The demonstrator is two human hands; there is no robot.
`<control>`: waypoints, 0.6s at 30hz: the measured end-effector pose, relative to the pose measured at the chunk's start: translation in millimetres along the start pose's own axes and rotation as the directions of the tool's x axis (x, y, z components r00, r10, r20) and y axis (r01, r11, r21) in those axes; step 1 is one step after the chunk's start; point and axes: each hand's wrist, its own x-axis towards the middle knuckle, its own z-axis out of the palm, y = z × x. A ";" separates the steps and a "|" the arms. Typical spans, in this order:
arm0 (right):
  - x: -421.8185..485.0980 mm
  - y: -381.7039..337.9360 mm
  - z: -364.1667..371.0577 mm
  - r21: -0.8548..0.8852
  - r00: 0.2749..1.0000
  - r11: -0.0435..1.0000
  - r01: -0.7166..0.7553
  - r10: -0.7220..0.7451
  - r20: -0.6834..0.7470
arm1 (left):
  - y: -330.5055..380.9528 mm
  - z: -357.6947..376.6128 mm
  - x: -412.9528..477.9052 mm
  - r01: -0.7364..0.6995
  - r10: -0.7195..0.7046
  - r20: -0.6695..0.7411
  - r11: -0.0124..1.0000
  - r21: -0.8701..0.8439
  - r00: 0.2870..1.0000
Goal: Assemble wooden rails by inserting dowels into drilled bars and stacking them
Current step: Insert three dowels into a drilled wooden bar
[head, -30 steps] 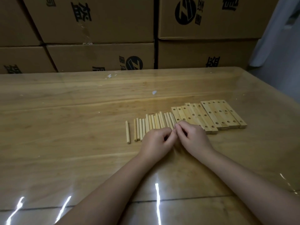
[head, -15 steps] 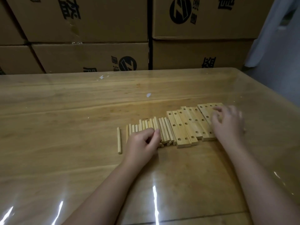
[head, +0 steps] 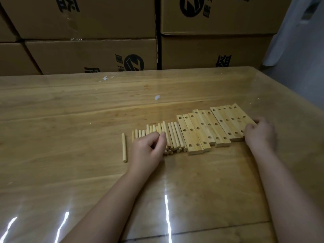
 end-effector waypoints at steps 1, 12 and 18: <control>1.2 1.0 0.6 0.054 1.000 0.999 -0.008 0.008 -0.012 | -0.5 -0.4 0.1 0.007 -0.007 -0.007 1.000 -0.006 1.000; -22.7 -25.1 -19.6 0.872 0.982 0.455 -0.182 0.131 0.136 | 2.5 -3.4 1.5 0.193 -0.195 -0.003 0.970 -0.147 0.981; -70.7 -59.0 -17.3 0.808 0.777 0.223 -0.545 -0.227 0.587 | 7.7 -2.2 -3.4 0.026 -0.024 0.037 0.998 -0.065 0.999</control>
